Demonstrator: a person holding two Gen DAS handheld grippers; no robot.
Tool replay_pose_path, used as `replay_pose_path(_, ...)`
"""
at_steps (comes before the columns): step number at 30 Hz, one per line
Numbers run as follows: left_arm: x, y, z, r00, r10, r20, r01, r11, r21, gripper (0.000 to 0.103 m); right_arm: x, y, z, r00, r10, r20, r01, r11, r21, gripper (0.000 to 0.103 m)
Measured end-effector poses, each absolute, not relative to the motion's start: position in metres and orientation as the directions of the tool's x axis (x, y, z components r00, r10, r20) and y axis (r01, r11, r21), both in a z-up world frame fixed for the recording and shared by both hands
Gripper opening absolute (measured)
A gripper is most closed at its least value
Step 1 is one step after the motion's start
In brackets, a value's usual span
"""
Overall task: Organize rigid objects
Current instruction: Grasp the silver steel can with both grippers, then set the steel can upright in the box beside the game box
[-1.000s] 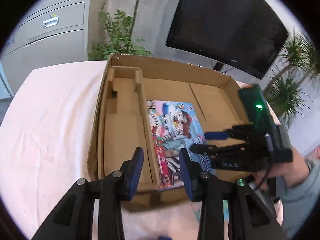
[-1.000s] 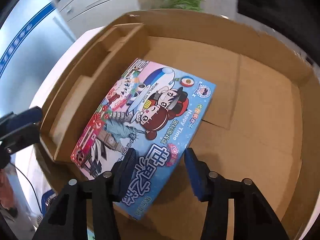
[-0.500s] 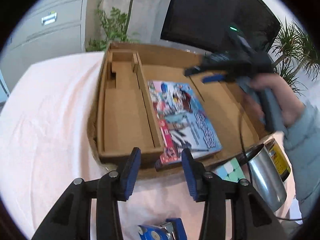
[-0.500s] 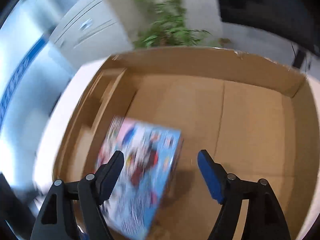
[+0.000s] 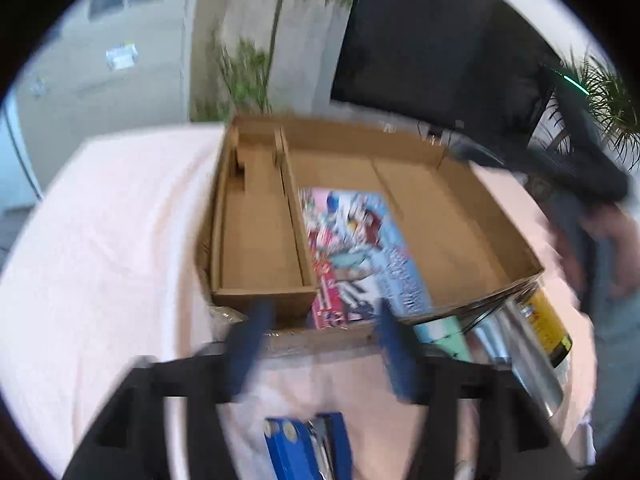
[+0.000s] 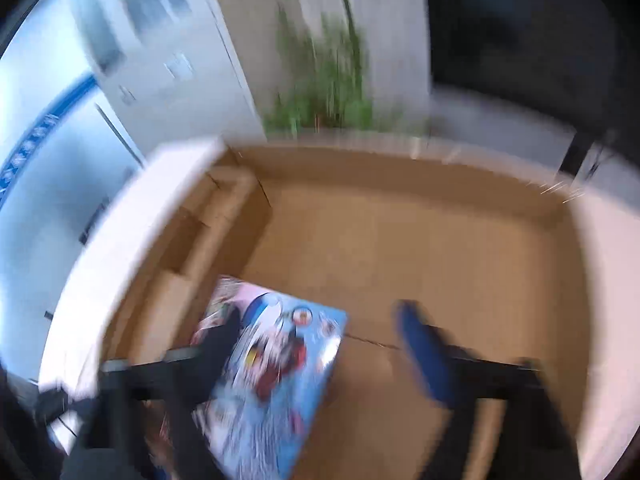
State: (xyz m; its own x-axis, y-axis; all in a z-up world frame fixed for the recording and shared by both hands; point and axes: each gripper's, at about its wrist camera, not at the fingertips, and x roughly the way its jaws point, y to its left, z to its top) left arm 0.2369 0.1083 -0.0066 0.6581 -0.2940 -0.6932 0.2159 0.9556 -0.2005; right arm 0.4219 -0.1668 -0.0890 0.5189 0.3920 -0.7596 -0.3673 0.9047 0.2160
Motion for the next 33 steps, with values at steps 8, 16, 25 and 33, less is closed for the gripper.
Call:
replay_pose_path(8, 0.193, 0.058, -0.011, 0.544, -0.541, -0.641, 0.289, 0.838, -0.462, 0.102, 0.233, -0.237, -0.129, 0.417, 0.357, -0.836, -0.383, 0.903, 0.194, 0.08)
replay_pose_path(16, 0.193, 0.008, -0.062, 0.315, -0.629, -0.711, 0.239, 0.778, -0.582, 0.102, 0.172, -0.213, -0.152, 0.313, 0.455, -0.834, -0.479, 0.834, 0.275, 0.065)
replay_pose_path(25, 0.194, -0.006, -0.094, 0.199, -0.66, -0.724, 0.178, 0.751, -0.636, 0.083, 0.187, -0.198, -0.192, 0.215, 0.53, -0.82, -0.362, 0.824, 0.437, 0.089)
replay_pose_path(33, 0.202, -0.022, 0.009, 0.4, -0.625, -0.67, 0.359, 0.78, -0.513, 0.082, 0.19, -0.212, -0.121, 0.406, 0.542, -0.736, -0.387, 0.831, 0.399, 0.087)
